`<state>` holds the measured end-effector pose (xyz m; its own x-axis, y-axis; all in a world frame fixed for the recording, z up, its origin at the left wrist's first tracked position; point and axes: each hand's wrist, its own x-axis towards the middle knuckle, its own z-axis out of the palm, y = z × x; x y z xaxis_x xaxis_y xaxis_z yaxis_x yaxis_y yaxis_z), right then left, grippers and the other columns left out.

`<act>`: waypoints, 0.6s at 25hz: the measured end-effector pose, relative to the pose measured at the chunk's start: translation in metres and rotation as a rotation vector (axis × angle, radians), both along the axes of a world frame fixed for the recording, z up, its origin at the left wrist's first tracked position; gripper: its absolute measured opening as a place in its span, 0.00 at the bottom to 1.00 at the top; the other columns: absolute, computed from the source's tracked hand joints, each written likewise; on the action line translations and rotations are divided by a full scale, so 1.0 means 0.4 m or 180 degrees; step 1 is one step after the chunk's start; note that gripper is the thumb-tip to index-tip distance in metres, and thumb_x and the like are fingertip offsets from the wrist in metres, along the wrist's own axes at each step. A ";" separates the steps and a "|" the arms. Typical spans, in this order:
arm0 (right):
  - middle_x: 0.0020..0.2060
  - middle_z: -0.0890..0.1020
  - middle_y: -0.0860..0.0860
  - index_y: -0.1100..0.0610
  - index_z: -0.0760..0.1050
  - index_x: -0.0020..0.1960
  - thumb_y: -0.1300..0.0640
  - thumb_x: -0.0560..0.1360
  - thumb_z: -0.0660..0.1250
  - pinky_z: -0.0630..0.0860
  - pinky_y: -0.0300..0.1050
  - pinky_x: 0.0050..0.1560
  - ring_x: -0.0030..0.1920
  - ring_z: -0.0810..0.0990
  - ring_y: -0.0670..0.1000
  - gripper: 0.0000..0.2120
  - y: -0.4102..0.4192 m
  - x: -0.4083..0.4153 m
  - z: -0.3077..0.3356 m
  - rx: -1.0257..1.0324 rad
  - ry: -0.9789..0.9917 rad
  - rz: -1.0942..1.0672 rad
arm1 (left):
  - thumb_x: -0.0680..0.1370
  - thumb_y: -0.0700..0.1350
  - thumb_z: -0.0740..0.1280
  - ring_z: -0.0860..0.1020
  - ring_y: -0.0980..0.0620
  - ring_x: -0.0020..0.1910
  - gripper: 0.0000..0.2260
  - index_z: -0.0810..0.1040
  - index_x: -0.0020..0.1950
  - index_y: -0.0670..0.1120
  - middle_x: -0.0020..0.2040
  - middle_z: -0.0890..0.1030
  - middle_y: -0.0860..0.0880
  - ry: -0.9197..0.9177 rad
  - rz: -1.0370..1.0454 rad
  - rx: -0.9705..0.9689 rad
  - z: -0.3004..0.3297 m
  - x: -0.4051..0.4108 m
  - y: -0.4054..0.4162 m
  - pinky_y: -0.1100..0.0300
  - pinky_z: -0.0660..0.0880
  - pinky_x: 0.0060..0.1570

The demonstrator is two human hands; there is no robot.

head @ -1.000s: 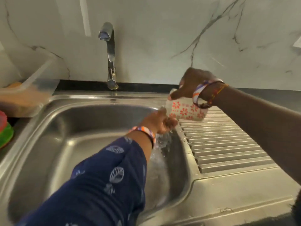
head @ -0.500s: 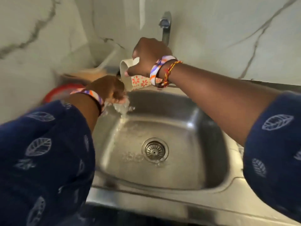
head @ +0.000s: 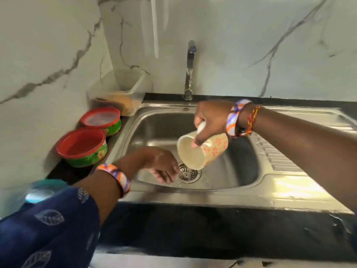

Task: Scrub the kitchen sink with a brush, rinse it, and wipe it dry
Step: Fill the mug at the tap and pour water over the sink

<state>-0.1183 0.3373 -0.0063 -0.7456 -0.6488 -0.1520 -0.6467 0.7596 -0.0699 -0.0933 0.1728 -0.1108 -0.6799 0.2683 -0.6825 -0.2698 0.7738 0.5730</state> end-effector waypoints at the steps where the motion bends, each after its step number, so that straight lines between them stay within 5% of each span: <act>1: 0.25 0.73 0.51 0.62 0.80 0.37 0.43 0.65 0.74 0.62 0.34 0.24 0.25 0.67 0.46 0.20 0.030 0.015 -0.002 0.0255 0.0141 -0.0117 | 0.79 0.33 0.60 0.77 0.51 0.42 0.13 0.73 0.63 0.38 0.50 0.79 0.42 -0.0061 -0.0252 -0.0046 -0.001 0.008 0.031 0.61 0.76 0.45; 5: 0.47 0.83 0.54 0.53 0.80 0.49 0.41 0.64 0.73 0.73 0.41 0.46 0.47 0.80 0.56 0.20 0.140 0.066 0.069 0.0712 0.1041 -0.0851 | 0.80 0.38 0.60 0.77 0.49 0.43 0.13 0.73 0.64 0.36 0.57 0.79 0.39 0.0582 -0.1151 -0.0398 0.120 -0.041 0.124 0.61 0.75 0.42; 10: 0.53 0.81 0.54 0.51 0.79 0.55 0.41 0.68 0.71 0.69 0.45 0.49 0.53 0.79 0.59 0.21 0.216 0.091 0.180 0.0513 0.2207 -0.1338 | 0.79 0.38 0.62 0.77 0.49 0.44 0.12 0.76 0.61 0.37 0.48 0.80 0.42 0.2116 -0.0799 0.0409 0.297 -0.092 0.227 0.62 0.75 0.41; 15: 0.53 0.81 0.52 0.51 0.79 0.55 0.42 0.71 0.66 0.71 0.44 0.55 0.57 0.77 0.55 0.17 0.224 0.119 -0.014 0.0841 0.1670 -0.1331 | 0.80 0.44 0.62 0.75 0.53 0.42 0.17 0.72 0.67 0.40 0.51 0.77 0.44 0.1227 -0.1983 -0.0522 0.173 -0.040 0.255 0.59 0.76 0.46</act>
<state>-0.0706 0.4268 -0.0117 -0.9413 -0.2842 0.1819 -0.1960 0.8995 0.3906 -0.1091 0.2749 -0.0416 -0.6343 0.5971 -0.4911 0.4426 0.8013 0.4025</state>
